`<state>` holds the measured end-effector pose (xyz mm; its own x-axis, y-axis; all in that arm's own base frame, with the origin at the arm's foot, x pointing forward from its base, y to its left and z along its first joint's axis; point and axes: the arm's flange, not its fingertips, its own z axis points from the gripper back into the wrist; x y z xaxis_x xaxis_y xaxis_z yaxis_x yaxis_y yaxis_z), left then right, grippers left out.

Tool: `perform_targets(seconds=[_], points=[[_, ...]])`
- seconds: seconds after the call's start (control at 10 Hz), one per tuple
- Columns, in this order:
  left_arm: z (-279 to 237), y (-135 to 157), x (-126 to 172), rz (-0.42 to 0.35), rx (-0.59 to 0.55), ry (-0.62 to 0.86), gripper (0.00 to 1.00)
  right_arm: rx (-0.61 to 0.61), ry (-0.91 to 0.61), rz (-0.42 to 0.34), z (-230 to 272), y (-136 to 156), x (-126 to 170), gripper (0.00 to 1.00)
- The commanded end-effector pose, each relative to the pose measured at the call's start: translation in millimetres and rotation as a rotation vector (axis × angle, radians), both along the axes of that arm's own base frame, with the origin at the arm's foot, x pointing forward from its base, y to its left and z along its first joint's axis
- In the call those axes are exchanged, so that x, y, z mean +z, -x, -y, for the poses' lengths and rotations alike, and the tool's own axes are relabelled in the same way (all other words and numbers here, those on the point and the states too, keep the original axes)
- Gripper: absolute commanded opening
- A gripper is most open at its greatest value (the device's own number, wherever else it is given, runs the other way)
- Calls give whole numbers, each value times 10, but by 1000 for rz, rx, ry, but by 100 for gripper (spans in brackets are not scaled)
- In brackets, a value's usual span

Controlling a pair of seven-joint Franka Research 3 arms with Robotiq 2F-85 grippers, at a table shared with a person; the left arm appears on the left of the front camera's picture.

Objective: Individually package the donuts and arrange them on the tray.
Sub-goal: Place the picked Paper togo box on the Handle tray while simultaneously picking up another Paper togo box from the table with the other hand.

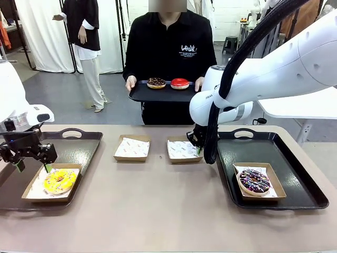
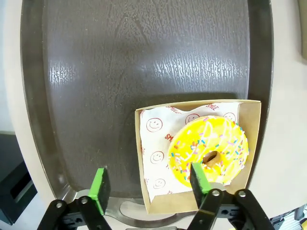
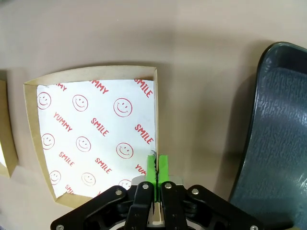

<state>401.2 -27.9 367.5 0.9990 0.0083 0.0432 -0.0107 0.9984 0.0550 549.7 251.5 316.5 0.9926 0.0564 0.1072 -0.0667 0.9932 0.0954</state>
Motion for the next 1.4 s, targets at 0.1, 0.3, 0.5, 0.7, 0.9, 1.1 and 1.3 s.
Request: perform_targets(seconds=[0.1, 0.3, 0.5, 0.7, 0.9, 1.1, 1.3], points=[[-27, 80, 1, 13, -9, 18, 100, -25, 13, 26, -55, -43, -22, 0], [-86, 106, 67, 6, -16, 65, 100, -37, -3, 14, -51, 28, 73, 0], [-310, 209, 282, -14, -52, 236, 100, -23, -4, 32, -22, 162, 366, 0], [-798, 336, 577, 26, -97, 519, 100, -55, -17, 63, 61, 206, 737, 0], [-1399, 441, 745, 47, -74, 859, 100, -76, -16, 76, 92, 238, 1109, 0], [-1826, 536, 803, 65, -25, 1034, 100, -77, -26, 71, 72, 219, 1378, 0], [-2195, 604, 753, 66, 25, 1154, 100, -70, -45, 71, -5, 182, 1592, 0]])
